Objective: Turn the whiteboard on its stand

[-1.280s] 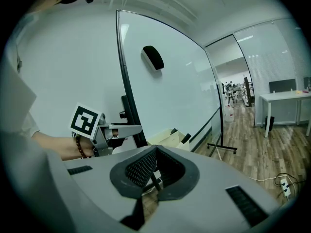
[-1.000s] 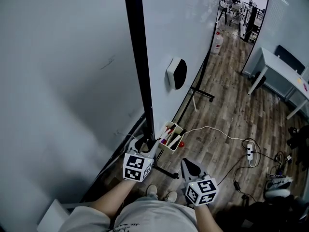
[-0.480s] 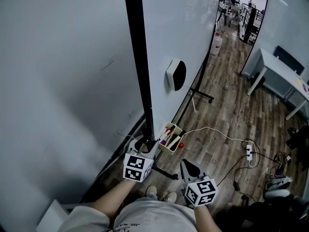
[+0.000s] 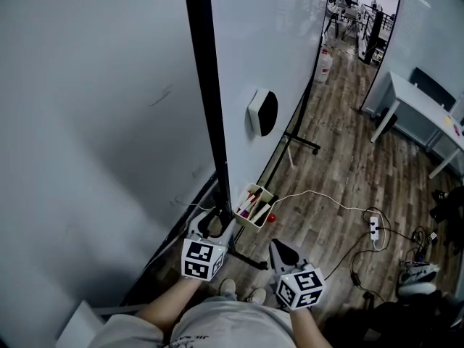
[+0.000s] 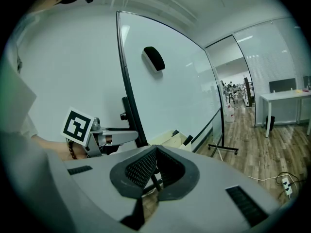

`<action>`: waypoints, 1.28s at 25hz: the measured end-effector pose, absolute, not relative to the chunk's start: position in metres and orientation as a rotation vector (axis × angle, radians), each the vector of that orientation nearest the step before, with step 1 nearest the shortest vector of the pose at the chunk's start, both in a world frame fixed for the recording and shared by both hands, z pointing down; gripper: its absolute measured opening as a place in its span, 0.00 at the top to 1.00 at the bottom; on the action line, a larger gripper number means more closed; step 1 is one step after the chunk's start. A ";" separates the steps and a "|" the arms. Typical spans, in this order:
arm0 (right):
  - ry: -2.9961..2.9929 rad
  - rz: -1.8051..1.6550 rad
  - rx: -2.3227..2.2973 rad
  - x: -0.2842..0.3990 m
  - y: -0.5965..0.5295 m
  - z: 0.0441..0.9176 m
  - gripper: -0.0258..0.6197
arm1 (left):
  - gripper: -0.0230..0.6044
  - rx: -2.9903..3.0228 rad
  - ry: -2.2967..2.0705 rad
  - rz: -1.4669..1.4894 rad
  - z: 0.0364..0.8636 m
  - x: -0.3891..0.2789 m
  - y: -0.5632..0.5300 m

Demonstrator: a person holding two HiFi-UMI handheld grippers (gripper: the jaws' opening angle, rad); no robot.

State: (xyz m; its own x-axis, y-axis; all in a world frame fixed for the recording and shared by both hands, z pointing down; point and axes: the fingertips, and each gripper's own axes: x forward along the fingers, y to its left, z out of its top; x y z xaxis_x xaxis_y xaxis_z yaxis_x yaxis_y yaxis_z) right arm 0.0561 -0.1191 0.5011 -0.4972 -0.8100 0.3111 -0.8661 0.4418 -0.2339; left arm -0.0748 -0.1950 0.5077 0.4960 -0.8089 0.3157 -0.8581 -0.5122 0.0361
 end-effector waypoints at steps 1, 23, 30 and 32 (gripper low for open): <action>-2.534 0.550 1.485 0.056 -0.119 0.501 0.95 | 0.60 2.541 -1.442 0.387 0.509 -0.076 -0.192; -2.535 0.536 1.490 0.057 -0.120 0.497 0.95 | 0.95 2.546 -1.356 0.313 0.497 -0.036 -0.145; -2.533 0.525 1.497 0.059 -0.118 0.495 0.95 | 0.95 2.568 -1.322 0.312 0.497 -0.026 -0.140; -2.534 0.524 1.494 0.059 -0.117 0.495 0.95 | 0.95 2.570 -1.314 0.314 0.497 -0.024 -0.138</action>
